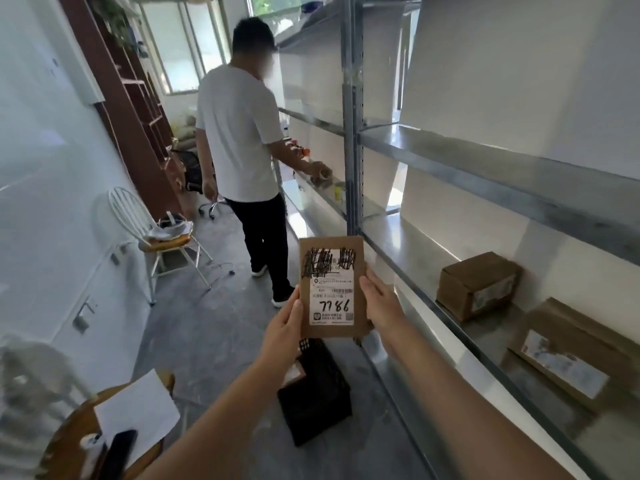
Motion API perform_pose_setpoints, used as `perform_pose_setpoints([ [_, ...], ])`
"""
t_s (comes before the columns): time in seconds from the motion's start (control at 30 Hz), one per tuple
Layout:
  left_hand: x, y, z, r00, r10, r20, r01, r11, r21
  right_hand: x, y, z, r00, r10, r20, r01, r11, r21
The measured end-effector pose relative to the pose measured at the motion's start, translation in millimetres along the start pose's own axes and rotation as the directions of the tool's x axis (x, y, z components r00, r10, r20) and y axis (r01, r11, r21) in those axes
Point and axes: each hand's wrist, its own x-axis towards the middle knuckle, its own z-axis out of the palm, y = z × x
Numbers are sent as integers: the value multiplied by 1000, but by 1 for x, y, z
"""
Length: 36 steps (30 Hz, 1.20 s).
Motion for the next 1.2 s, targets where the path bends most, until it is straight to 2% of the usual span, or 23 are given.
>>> perform_pose_setpoints([
  [0.17, 1, -18, -7, 984, -163, -72, 151, 977, -148, 10, 16, 11, 993, 26, 111, -25, 1000, -6],
  [0.23, 7, -25, -13, 976, -211, -58, 195, 960, -200, 15, 21, 19, 990, 42, 135, -40, 999, -14],
  [0.43, 29, -47, -30, 959, -281, -28, 260, 916, -307, 38, 31, 38, 997, 59, 59, -55, 996, -64],
  [0.67, 66, -85, -79, 929, -371, -2, 337, 848, -409, 78, 43, 98, 995, 72, 65, -57, 978, -200],
  [1.03, 162, -131, -204, 936, -351, -6, 319, 858, -403, 156, 66, 236, 994, 101, 32, -90, 963, -256],
  [1.2, 189, -143, -241, 940, -340, 15, 320, 870, -376, 171, 82, 275, 992, 127, 10, -121, 964, -236],
])
